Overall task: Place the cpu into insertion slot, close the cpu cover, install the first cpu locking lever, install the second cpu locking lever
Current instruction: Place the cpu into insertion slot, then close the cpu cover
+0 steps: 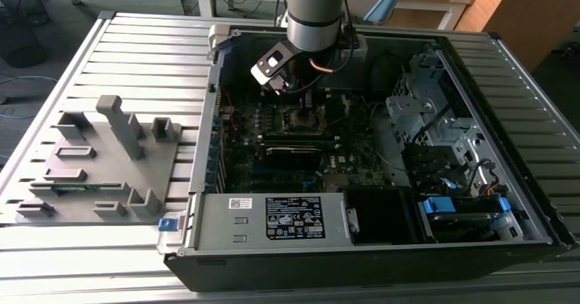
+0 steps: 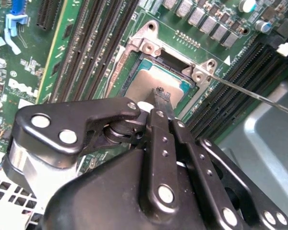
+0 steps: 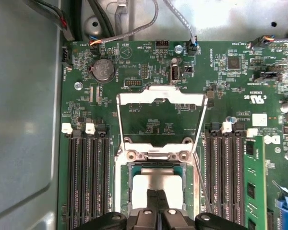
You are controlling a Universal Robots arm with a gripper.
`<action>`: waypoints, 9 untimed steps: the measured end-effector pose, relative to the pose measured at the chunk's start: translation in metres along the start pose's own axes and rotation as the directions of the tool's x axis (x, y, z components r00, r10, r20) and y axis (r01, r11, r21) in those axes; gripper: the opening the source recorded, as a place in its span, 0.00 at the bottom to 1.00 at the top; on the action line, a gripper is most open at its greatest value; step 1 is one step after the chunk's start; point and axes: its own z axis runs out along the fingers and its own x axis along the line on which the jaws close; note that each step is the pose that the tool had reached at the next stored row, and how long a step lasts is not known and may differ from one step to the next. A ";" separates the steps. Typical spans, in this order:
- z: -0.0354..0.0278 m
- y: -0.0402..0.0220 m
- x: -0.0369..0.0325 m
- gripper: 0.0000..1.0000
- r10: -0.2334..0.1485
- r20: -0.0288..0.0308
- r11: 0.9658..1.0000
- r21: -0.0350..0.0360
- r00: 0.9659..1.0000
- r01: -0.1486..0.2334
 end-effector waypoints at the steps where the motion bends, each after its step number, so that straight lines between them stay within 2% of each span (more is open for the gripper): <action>1: -0.0014 0.0001 0.0000 0.11 0.000 0.000 1.000 0.000 1.000 0.000; 9: -0.0036 0.0001 0.0000 0.11 0.000 0.000 1.000 0.000 1.000 0.000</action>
